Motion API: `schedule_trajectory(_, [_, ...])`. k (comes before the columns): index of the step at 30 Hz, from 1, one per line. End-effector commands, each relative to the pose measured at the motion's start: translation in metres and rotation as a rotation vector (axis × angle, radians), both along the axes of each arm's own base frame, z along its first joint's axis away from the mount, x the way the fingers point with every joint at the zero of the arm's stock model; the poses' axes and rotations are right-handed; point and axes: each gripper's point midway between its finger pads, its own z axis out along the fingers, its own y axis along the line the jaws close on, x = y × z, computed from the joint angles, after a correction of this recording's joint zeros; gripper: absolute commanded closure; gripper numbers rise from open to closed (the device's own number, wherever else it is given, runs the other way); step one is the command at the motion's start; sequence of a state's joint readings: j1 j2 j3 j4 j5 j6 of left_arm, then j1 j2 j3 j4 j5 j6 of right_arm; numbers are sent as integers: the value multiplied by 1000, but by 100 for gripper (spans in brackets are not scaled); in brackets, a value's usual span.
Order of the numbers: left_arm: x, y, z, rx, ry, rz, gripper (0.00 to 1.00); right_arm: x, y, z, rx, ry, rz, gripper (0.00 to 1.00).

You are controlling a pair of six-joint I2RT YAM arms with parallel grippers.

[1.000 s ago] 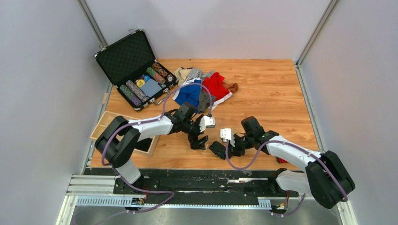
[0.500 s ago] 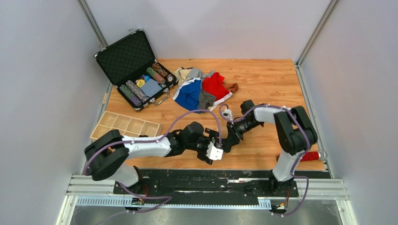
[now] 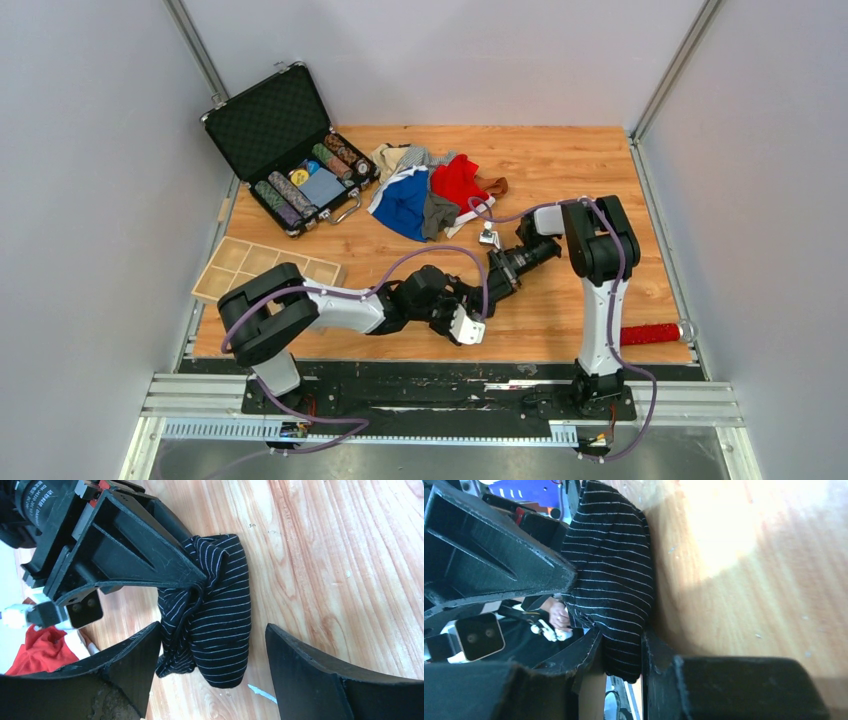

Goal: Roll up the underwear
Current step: Pick up the underwear from the center of the board.

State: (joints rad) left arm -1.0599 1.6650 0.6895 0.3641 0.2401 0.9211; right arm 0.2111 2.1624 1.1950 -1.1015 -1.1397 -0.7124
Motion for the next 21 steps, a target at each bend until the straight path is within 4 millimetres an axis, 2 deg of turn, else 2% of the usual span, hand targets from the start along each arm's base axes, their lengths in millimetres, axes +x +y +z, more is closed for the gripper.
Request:
schedule_trajectory(1, [3, -10, 4, -23, -14, -14, 19, 8, -10, -18, -58, 35, 2, 100])
schedule_trajectory(9, [3, -4, -23, 81, 13, -31, 34, 0, -10, -19, -52, 196, -41, 99])
schedule_trajectory(13, [5, -2, -32, 121, 21, -23, 46, -7, -12, -21, -60, 279, -60, 98])
schedule_trajectory(15, [6, -3, -34, 130, 22, -22, 54, -5, -12, -23, -65, 321, -80, 98])
schedule_trajectory(17, [7, -5, -36, 139, 27, -25, 66, -1, -11, -21, -52, 374, -114, 97])
schedule_trajectory(18, [5, -4, -40, 153, 38, -30, 75, 1, -10, -19, -37, 396, -126, 94])
schedule_trajectory(19, [6, -6, -39, 153, 40, -31, 78, 2, -9, -16, -17, 411, -133, 92])
schedule_trajectory(21, [5, -5, -41, 164, 77, -25, 93, 2, -7, -12, 4, 430, -143, 82])
